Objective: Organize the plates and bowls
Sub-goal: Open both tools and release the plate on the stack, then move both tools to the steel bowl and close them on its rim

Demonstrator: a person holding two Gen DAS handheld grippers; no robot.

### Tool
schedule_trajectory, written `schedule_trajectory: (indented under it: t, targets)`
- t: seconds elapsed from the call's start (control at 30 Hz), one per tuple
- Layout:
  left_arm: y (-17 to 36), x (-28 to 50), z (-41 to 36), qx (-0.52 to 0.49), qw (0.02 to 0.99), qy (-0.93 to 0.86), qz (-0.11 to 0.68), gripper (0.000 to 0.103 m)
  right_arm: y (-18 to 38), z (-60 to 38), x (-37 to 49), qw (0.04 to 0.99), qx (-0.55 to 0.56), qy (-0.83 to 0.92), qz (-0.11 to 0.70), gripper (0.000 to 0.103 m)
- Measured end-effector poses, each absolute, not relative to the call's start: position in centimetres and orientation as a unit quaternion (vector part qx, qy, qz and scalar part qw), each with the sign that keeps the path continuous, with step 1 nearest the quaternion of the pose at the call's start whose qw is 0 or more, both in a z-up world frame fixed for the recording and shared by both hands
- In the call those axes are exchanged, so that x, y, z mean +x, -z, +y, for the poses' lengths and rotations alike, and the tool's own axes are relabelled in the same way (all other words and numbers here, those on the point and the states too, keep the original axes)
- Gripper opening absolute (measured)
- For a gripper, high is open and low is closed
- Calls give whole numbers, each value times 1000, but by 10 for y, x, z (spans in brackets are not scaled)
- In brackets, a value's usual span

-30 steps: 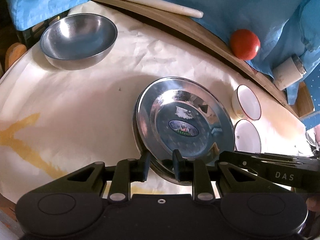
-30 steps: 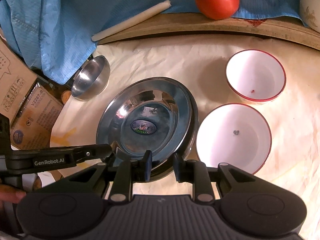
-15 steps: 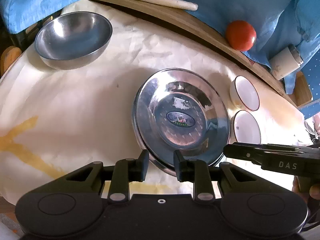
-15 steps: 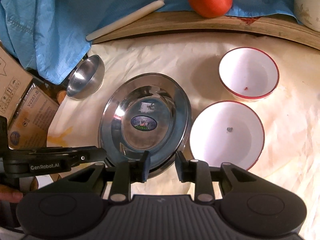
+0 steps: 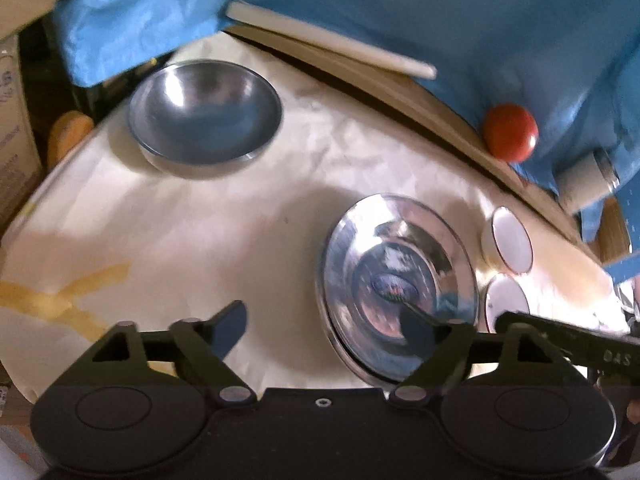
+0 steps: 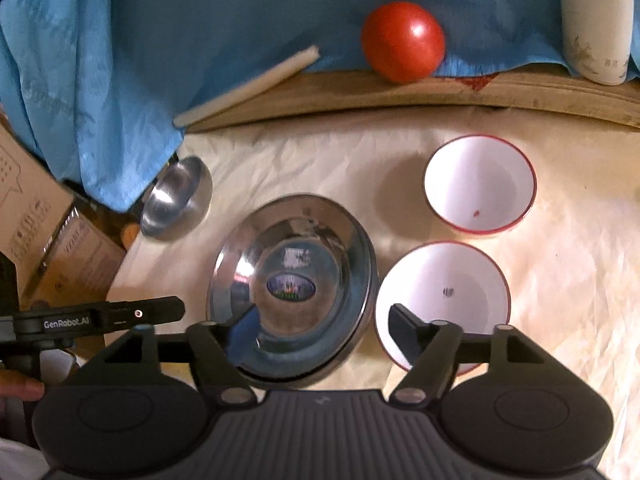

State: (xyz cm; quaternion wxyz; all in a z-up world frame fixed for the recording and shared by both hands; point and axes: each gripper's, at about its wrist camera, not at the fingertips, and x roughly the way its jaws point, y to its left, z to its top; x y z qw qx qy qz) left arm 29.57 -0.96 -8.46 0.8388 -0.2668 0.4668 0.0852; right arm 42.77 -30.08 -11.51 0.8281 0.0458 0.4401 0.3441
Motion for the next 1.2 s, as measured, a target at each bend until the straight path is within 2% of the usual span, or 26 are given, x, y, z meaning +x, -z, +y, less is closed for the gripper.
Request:
schedule_trajectory:
  t: [0.13,0.4,0.67,1.03,1.2]
  targets:
    - [81,297,7,-287,836,-105,456,101,112,-303,431,838,62,-332,428,95]
    - [83,287,51,-379,809,-201,402,102,111,-299,434,847,70,-323,416,102]
    - [90,279,79,-408,791,-288,354,102,101,-256,439,850,30,-346,396,102]
    - [110,290,96,-488,759,-301,307,102,86,-155,477,847,-31,-375,375,102]
    - [116,298,100,-493,749,-320,305,102,88,-106,501,843,-48,-381,376,95]
